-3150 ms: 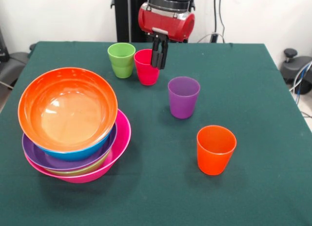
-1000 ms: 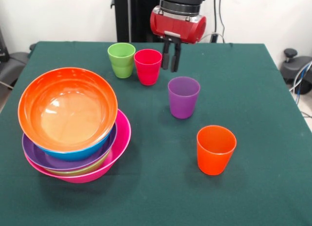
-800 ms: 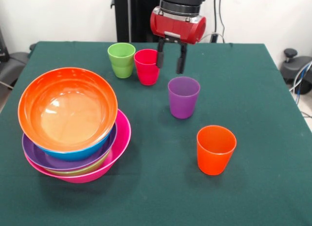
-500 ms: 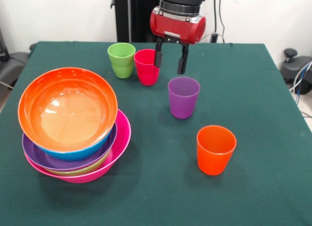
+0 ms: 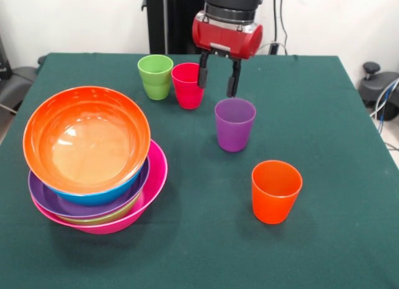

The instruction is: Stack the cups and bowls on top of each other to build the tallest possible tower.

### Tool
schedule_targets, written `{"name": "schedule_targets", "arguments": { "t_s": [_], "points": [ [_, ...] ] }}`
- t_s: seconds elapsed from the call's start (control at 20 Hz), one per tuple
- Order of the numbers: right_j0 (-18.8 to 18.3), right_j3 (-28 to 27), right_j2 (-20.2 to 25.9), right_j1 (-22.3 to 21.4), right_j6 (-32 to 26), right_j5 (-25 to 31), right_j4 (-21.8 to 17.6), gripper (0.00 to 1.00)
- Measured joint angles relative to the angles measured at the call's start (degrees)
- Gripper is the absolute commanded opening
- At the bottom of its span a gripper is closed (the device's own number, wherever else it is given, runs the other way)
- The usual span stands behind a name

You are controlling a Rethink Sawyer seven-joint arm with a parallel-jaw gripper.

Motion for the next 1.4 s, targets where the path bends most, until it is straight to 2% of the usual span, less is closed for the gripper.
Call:
{"name": "schedule_targets", "arguments": {
  "t_s": [0.65, 1.4],
  "points": [
    [0.51, -0.25, -0.53, 8.64, 0.0, -0.05, 0.02, 1.0],
    [0.98, -1.08, -1.62, 14.59, 0.0, -2.88, -1.15, 1.0]
  ]
}}
